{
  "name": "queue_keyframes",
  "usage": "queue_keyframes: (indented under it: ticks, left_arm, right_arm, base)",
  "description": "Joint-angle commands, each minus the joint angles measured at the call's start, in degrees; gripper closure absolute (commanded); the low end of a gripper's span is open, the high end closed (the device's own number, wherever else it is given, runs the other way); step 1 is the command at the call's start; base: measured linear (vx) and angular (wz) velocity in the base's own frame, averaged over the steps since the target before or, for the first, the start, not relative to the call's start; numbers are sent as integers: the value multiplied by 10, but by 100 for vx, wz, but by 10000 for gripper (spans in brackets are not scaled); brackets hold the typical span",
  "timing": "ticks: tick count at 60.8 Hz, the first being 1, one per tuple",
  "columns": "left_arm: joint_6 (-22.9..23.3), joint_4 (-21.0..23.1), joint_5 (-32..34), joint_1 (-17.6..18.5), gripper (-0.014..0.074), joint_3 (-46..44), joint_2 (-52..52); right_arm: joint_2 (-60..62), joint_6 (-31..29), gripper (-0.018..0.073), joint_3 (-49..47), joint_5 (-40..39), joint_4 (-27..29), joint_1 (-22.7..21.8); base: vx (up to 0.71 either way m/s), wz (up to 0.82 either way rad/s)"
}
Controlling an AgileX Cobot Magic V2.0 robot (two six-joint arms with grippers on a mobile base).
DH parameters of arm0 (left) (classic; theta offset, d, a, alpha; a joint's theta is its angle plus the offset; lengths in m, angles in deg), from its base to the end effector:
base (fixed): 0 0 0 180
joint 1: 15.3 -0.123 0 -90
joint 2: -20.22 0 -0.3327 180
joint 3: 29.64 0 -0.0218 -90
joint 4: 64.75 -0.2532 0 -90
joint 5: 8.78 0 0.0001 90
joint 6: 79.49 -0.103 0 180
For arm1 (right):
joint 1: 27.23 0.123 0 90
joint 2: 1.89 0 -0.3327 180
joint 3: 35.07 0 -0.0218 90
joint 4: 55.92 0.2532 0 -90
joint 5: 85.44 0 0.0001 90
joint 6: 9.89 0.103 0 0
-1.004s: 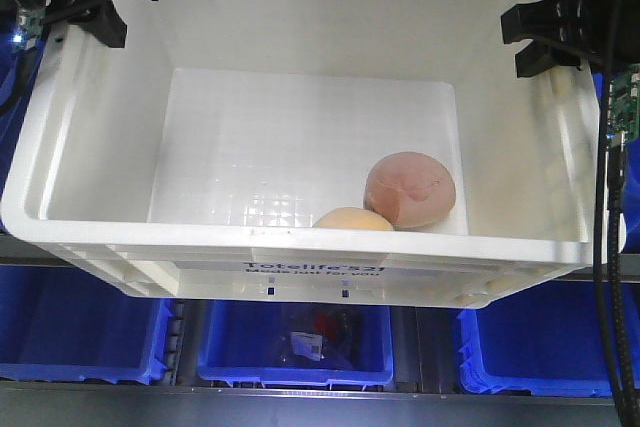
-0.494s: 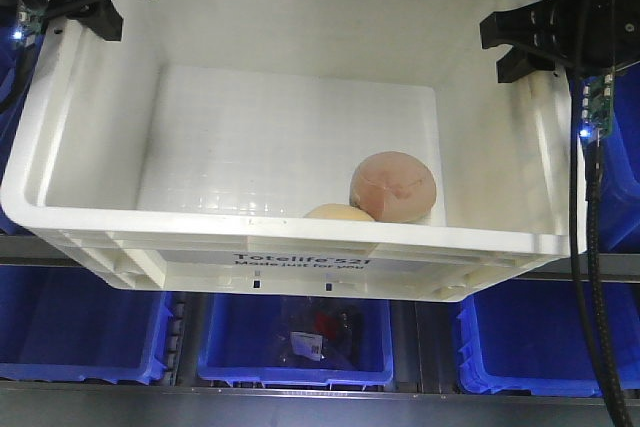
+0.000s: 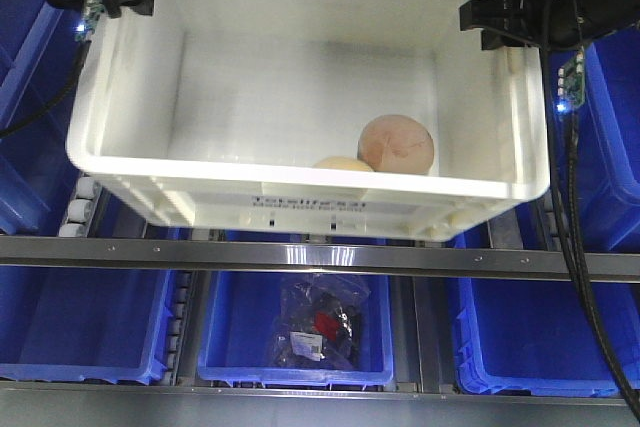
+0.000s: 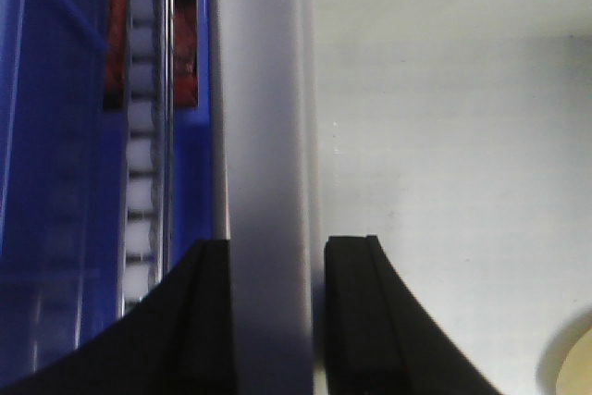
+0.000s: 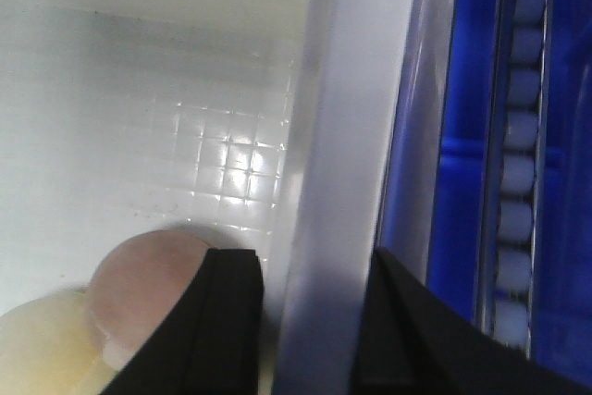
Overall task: Place moving items into box and shelve
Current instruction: 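Push the crate with both grippers forward onto the shelf roller track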
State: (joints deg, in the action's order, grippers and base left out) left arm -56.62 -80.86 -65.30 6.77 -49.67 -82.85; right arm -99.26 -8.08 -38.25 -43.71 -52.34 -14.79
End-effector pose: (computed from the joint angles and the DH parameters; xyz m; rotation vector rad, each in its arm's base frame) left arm 0.3706 -0.1245 0.4243 0.0659 2.3862 -0.0122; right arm 0.3588 0.0835 0.3823 -0.1850 2.3715 0.1908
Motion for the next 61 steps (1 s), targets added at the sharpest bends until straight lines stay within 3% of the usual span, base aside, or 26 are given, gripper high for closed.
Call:
queue_keyframes:
  ticks: [1, 15, 39, 49, 56, 61]
  left_arm:
    - [1, 27, 155, 17, 600, -24, 12]
    - [1, 9, 227, 17, 600, -24, -53]
    - [1, -5, 240, 16, 563, -24, -84]
    - [17, -5, 235, 16, 421, -24, -82]
    - [16, -9, 229, 16, 267, -24, -82]
    - [16, -36, 227, 16, 146, -24, -82]
  right_arm:
    - [8, -21, 565, -27, -143, 69, 17]
    - [-41, -70, 565, -27, -227, 51, 17]
    - [-49, -90, 530, -27, -227, 39, 17]
    - [-49, -90, 410, -27, -228, 39, 17]
    - [-49, -89, 244, -27, -228, 41, 17]
    - [-49, -89, 110, -27, -228, 40, 17]
  base:
    - [0, 0]
    - [0, 0]
    - [0, 0]
    - [0, 0]
    - [0, 0]
    - [0, 0]
